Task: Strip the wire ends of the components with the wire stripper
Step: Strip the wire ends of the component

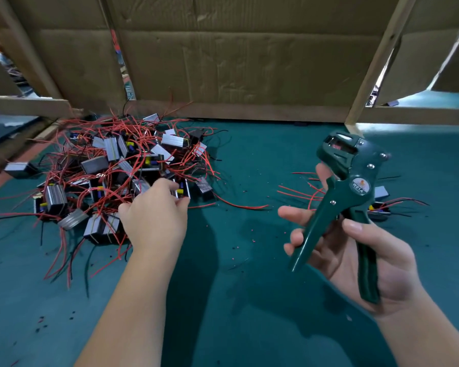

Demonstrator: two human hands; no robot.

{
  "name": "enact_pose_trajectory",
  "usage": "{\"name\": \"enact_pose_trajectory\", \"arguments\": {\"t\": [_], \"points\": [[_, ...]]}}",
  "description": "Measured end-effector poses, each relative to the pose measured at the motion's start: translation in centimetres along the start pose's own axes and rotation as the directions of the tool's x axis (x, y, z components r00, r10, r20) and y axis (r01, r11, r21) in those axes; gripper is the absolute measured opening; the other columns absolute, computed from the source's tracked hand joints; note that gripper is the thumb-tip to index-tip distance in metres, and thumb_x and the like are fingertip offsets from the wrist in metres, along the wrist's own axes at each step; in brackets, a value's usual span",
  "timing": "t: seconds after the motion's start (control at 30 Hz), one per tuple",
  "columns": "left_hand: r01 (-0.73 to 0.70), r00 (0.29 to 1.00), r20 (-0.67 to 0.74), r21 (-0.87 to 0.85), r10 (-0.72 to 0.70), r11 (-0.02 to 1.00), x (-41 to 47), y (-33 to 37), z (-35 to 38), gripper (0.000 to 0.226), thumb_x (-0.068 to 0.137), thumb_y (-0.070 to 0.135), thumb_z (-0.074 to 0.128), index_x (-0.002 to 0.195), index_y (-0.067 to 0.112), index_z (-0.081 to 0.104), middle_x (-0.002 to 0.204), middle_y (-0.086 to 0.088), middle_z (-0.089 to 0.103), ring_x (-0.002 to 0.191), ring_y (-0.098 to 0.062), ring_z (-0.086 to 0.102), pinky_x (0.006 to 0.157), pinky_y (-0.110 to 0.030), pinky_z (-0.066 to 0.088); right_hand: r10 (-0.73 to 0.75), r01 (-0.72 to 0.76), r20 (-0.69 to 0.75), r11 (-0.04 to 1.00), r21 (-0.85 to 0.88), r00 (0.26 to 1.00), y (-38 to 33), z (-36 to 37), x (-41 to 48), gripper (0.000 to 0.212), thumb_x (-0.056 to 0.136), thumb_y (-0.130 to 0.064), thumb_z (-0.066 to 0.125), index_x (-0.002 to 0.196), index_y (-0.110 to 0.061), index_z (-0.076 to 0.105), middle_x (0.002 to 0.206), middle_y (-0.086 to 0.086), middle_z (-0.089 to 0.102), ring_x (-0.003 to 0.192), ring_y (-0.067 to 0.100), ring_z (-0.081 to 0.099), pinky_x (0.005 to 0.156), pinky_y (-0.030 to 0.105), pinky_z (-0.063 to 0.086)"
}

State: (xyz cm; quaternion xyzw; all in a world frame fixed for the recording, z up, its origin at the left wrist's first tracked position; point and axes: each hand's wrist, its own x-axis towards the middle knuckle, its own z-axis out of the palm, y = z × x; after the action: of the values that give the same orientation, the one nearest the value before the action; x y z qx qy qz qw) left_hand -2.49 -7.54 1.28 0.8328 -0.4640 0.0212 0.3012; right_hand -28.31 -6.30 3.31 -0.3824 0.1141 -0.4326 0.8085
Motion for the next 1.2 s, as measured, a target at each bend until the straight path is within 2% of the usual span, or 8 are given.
{"name": "enact_pose_trajectory", "arguments": {"t": [0.13,0.27,0.37,0.7,0.87,1.07,1.13,1.2], "points": [[-0.136,0.99,-0.013,-0.38,0.141,0.915,-0.6,0.9,-0.2,0.026,0.087,0.021,0.068,0.102,0.028,0.048,0.072,0.016,0.062,0.081,-0.02,0.062,0.081,-0.039,0.046,0.04,-0.042,0.054,0.998,0.041,0.998,0.1,0.1,-0.1,0.077,0.076,-0.014,0.074,0.144,-0.024,0.041,0.125,0.035,0.055,0.088,0.037,0.066,0.085,0.051,0.052],[-0.171,0.968,-0.019,-0.776,0.248,0.607,-2.1,2.9,-0.5,0.032,0.086,0.007,0.068,0.09,0.029,0.045,0.076,0.008,0.062,0.071,-0.006,0.058,0.072,-0.022,0.046,0.094,-0.093,0.029,0.995,-0.019,0.995,0.4,0.2,0.0,0.081,0.071,-0.016,0.078,0.143,-0.021,0.042,0.139,0.03,0.046,0.083,0.038,0.066,0.081,0.052,0.052],[-0.122,0.93,0.041,-0.903,0.365,0.413,-3.5,4.3,-0.6,0.024,0.081,0.011,0.065,0.086,0.026,0.047,0.076,0.008,0.061,0.071,-0.009,0.06,0.071,-0.019,0.046,0.117,-0.118,-0.008,0.992,-0.04,0.993,0.9,0.4,0.2,0.082,0.064,-0.016,0.082,0.139,-0.015,0.048,0.139,0.027,0.046,0.079,0.041,0.065,0.077,0.054,0.052],[0.094,0.722,0.351,-0.903,0.596,0.418,-5.0,5.0,-0.3,0.037,0.073,0.018,0.077,0.065,0.025,0.041,0.069,-0.007,0.07,0.062,-0.016,0.064,0.06,-0.028,0.051,0.102,-0.103,-0.014,0.994,-0.038,0.995,0.2,0.3,0.3,0.084,0.065,-0.015,0.082,0.14,-0.009,0.045,0.105,0.028,0.059,0.079,0.042,0.064,0.078,0.056,0.052],[-0.067,0.872,0.227,-0.822,0.434,0.566,-4.0,4.4,-0.5,0.046,0.064,0.057,0.072,0.067,0.018,0.048,0.062,-0.005,0.065,0.055,-0.02,0.062,0.055,-0.038,0.05,0.166,-0.167,-0.009,0.983,-0.073,0.986,0.7,0.7,0.2,0.075,0.066,-0.017,0.081,0.134,-0.006,0.051,0.114,0.021,0.063,0.08,0.039,0.065,0.077,0.055,0.052],[-0.34,0.827,0.015,-0.783,0.562,0.521,-4.7,5.0,0.0,0.014,0.075,0.039,0.074,0.085,0.037,0.065,0.088,0.019,0.062,0.078,-0.005,0.055,0.072,-0.015,0.041,0.239,-0.239,0.01,0.971,-0.018,0.971,1.5,1.1,0.1,0.047,0.067,-0.013,0.081,0.11,-0.006,0.062,0.085,0.027,0.061,0.079,0.043,0.065,0.075,0.056,0.051],[-0.227,0.866,0.044,-0.853,0.499,0.469,-5.0,5.4,0.1,0.01,0.077,0.028,0.074,0.076,0.035,0.067,0.083,0.016,0.066,0.074,-0.003,0.057,0.072,-0.021,0.044,0.241,-0.241,0.016,0.971,-0.003,0.97,1.8,1.2,0.2,0.047,0.067,-0.013,0.08,0.11,-0.004,0.061,0.085,0.027,0.062,0.08,0.043,0.065,0.075,0.056,0.051],[0.05,0.888,0.175,-0.956,0.425,0.289,-5.0,5.8,-0.2,0.011,0.079,0.023,0.07,0.073,0.032,0.069,0.08,0.007,0.071,0.074,-0.007,0.064,0.069,-0.025,0.05,0.232,-0.232,0.019,0.973,0.002,0.973,1.8,1.2,0.3,0.049,0.068,-0.013,0.079,0.113,-0.006,0.063,0.088,0.025,0.064,0.08,0.042,0.065,0.076,0.055,0.051]]}}
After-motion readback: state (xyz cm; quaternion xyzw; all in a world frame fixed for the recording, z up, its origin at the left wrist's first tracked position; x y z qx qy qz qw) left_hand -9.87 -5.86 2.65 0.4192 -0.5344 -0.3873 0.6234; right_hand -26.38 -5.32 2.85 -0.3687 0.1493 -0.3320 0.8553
